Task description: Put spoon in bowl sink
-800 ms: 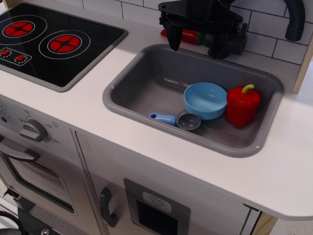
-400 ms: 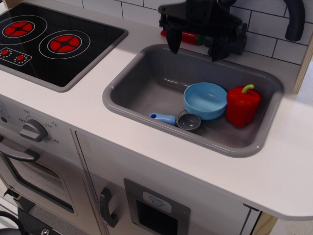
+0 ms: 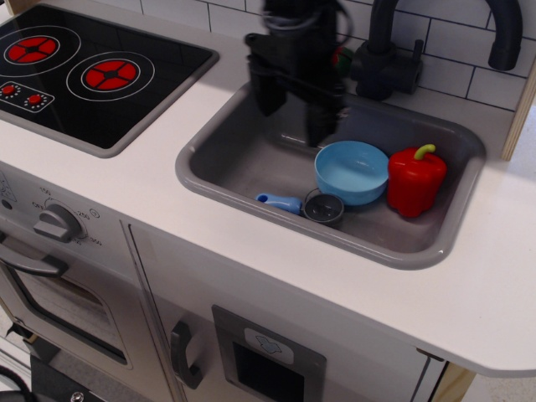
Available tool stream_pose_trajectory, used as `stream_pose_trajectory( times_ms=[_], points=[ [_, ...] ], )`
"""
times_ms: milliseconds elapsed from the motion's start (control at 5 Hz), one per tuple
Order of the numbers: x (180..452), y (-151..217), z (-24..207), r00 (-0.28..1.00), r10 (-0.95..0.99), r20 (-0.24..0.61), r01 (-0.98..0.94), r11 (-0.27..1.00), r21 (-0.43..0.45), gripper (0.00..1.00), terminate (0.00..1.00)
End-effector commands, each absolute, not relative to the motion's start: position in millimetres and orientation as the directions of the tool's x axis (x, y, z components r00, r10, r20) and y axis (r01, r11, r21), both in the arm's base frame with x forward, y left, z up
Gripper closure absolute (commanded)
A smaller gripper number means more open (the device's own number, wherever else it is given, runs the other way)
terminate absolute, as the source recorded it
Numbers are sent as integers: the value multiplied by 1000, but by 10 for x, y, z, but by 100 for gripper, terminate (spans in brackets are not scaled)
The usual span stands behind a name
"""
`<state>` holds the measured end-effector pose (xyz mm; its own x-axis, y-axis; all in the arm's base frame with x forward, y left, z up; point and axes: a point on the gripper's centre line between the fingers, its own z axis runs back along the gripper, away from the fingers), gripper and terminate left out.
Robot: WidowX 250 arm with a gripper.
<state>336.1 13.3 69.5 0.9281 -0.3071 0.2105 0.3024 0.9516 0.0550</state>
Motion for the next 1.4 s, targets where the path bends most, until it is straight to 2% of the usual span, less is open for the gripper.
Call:
stream_pose_trajectory(
  times_ms=[0,600,800,1200],
  points=[
    [3478,348,388,874,-471,118,472,881,17,0,0],
    [3242,335,39,812,-583,32,582,812,35,0,0],
    [3262,330,-132,803,-596,20,595,802,55,0,0],
    [3187,268,-184,771,-636,17,636,771,-1,0,0]
  ],
)
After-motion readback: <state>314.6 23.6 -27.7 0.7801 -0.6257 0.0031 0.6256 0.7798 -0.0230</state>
